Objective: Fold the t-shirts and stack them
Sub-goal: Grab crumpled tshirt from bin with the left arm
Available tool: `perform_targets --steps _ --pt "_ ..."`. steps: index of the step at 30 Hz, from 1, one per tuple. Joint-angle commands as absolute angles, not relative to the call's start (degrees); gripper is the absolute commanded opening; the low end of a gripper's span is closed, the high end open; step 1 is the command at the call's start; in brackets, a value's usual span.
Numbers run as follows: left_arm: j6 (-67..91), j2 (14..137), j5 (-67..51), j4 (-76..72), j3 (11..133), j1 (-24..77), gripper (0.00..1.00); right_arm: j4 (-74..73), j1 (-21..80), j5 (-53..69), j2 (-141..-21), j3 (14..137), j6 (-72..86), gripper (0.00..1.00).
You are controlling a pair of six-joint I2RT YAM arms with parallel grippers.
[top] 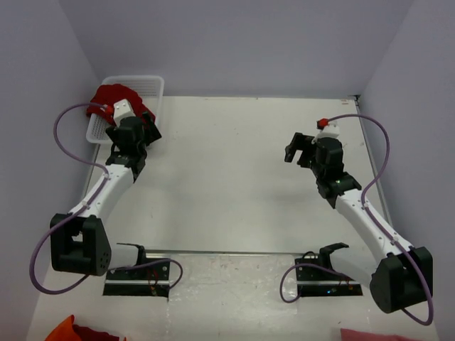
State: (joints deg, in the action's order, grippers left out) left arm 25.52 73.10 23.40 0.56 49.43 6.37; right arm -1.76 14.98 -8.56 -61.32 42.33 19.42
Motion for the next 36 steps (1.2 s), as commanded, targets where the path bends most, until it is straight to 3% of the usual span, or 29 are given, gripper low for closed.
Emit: perform_targets --steps 1,6,17,28,31,32,34,35,36 --pt "21.28 78.29 26.97 0.7 57.29 4.32 0.97 -5.44 15.99 -8.18 -59.94 44.47 21.62 0.99" --pt "19.6 93.3 28.65 7.82 72.84 1.24 0.8 -9.22 18.45 -9.14 -57.48 45.35 22.32 0.99" --pt "18.11 122.4 26.01 14.93 98.77 -6.67 0.86 -12.31 23.99 -10.37 -57.83 46.41 23.03 0.99" --pt "16.17 132.36 24.79 13.72 111.27 -9.23 0.85 -10.02 25.84 -6.94 -56.87 44.48 23.03 0.99" --pt "16.08 132.54 22.94 11.7 110.57 -9.93 0.69 -9.67 25.93 -7.12 -57.13 44.03 22.59 0.99" --pt "15.91 132.8 22.42 11.43 110.57 -10.19 0.56 -10.19 26.1 -7.12 -57.74 44.21 22.67 0.99" --pt "15.56 133.24 20.83 10.99 111.09 -10.46 0.43 -10.81 26.37 -7.56 -58.09 45.09 22.68 0.99" --pt "15.47 133.76 20.4 10.99 111.44 -10.72 0.26 -11.33 26.89 -8.17 -58.27 45.44 22.59 0.99" --pt "15.47 134.03 18.56 10.9 111.97 -10.98 0.16 -11.51 27.16 -8.52 -58.01 45.61 22.5 0.99"
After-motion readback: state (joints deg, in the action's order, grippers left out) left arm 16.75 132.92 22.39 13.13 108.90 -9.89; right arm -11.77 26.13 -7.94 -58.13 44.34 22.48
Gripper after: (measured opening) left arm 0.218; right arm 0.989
